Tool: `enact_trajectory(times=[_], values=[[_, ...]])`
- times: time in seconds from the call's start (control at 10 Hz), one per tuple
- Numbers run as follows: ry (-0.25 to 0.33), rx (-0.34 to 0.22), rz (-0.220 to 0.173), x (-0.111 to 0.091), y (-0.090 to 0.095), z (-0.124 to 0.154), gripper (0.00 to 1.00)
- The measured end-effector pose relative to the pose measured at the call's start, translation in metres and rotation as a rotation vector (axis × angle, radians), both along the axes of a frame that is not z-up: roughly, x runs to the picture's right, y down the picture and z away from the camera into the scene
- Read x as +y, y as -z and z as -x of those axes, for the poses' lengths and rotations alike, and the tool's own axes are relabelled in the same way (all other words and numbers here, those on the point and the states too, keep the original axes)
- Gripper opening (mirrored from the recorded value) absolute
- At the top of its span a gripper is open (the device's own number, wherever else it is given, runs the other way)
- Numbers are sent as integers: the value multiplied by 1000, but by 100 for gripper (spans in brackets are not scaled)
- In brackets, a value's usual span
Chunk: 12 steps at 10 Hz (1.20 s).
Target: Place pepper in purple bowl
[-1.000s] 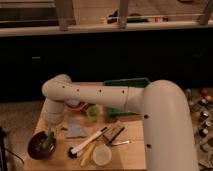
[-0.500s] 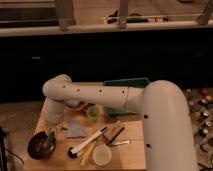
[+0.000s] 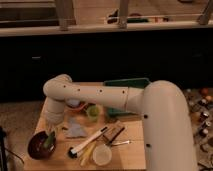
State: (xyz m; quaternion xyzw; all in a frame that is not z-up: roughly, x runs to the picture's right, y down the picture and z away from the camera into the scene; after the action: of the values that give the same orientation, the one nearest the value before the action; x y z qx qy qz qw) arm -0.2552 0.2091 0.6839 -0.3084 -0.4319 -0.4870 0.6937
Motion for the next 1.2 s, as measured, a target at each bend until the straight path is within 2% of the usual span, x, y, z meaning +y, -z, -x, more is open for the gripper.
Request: enact_trajectory(times=[0.3,0.6,1.2], values=[[48,-9,-1,3,0,20,0],[96,-46,-16,7,4,41,0],[110,-73,-45,8,0,60,0]])
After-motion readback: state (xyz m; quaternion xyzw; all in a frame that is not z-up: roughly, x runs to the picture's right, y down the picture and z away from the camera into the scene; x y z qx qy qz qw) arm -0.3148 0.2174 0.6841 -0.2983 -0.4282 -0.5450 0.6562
